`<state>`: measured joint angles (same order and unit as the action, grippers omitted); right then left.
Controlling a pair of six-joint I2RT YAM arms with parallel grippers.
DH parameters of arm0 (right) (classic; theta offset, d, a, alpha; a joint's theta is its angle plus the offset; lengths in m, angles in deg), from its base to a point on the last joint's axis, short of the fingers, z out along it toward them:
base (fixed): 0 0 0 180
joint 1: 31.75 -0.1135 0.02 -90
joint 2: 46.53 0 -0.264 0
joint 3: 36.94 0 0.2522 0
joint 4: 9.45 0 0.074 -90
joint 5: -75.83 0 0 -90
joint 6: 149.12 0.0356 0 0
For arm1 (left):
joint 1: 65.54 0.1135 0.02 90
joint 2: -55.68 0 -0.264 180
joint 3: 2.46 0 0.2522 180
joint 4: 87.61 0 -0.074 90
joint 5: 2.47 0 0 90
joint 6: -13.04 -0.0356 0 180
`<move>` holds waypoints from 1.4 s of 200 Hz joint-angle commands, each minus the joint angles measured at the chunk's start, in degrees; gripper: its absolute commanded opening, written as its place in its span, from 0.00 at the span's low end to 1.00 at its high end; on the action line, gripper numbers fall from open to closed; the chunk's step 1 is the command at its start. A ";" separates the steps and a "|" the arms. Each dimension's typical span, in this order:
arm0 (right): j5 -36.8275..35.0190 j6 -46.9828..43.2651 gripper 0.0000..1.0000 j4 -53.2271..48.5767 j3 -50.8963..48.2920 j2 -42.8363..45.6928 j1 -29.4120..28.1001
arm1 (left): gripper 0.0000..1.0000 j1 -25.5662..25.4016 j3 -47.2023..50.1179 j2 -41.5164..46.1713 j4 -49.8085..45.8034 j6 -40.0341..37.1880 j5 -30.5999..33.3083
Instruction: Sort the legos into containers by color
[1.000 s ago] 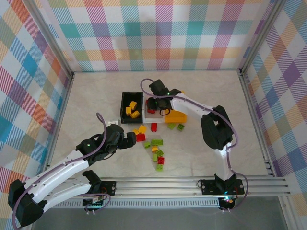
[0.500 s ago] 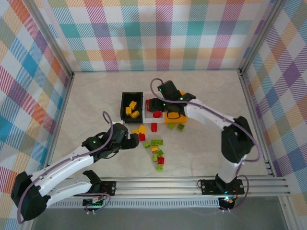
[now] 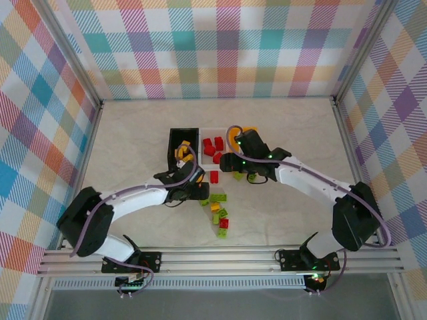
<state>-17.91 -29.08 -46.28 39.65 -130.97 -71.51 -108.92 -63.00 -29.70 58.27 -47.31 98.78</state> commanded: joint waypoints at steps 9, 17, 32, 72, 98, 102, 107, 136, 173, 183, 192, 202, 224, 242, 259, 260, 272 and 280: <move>-0.91 0.81 0.75 1.39 -1.51 3.01 0.09 | 0.88 -0.11 -1.64 -4.22 1.53 -0.86 3.58; -1.07 0.83 0.75 1.36 -1.72 3.18 0.04 | 0.87 -0.13 -1.23 -4.80 1.63 -0.41 4.10; -1.15 0.81 0.76 1.59 -2.08 3.66 0.06 | 0.86 -0.11 0.07 -5.61 2.33 0.17 4.59; -1.17 1.06 0.76 2.06 -2.52 4.13 0.13 | 0.70 -0.04 5.12 -3.93 2.11 2.91 7.18; -0.75 1.33 0.76 2.45 -3.02 4.46 0.14 | 0.68 0.52 10.05 1.29 1.59 4.45 8.22; -0.71 1.50 0.76 2.50 -3.06 4.46 0.13 | 0.70 0.71 10.56 1.83 1.72 4.45 7.91; -0.58 1.59 0.76 2.59 -3.16 4.46 0.13 | 0.73 1.10 11.04 2.39 1.88 4.45 7.32; -0.39 2.03 0.76 3.22 -3.24 4.24 0.14 | 0.83 1.75 10.36 1.49 3.54 3.41 6.22; -0.54 2.12 0.76 2.57 -3.41 4.53 0.13 | 0.79 2.68 6.00 -2.81 6.91 0.58 7.83; -0.73 2.13 0.76 2.54 -3.66 4.87 0.13 | 0.74 2.78 4.69 -4.15 6.76 -0.03 8.04; -0.88 2.08 0.76 2.51 -3.85 5.24 0.13 | 0.69 2.84 3.99 -4.92 6.66 -0.38 8.04; -0.91 2.12 0.76 2.49 -4.02 5.58 0.15 | 0.63 2.77 3.89 -5.14 6.65 -0.47 7.74; -1.32 2.07 0.76 2.50 -4.29 6.21 0.17 | 0.53 2.70 5.00 -3.55 5.22 0.31 6.84; -1.60 1.96 0.76 2.57 -4.29 6.37 0.31 | 0.50 2.44 6.83 0.71 1.58 1.51 6.69; -1.79 2.12 0.76 2.59 -4.29 6.22 0.62 | 0.47 2.30 7.34 7.10 -2.03 2.40 5.76; -1.79 2.17 0.76 2.59 -4.34 6.26 0.64 | 0.47 2.32 7.29 7.52 -2.26 2.51 5.70; -2.05 2.38 0.76 2.59 -4.68 6.47 0.88 | 0.45 2.15 5.96 11.40 -5.23 2.85 4.80; -2.30 2.55 0.76 2.57 -5.02 6.80 1.00 | 0.44 2.20 4.09 13.17 -6.84 2.72 4.25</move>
<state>-19.14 -27.81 -44.82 35.91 -126.07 -71.08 -106.66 -56.10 -23.63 58.07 -45.89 104.66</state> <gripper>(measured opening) 0.759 0.493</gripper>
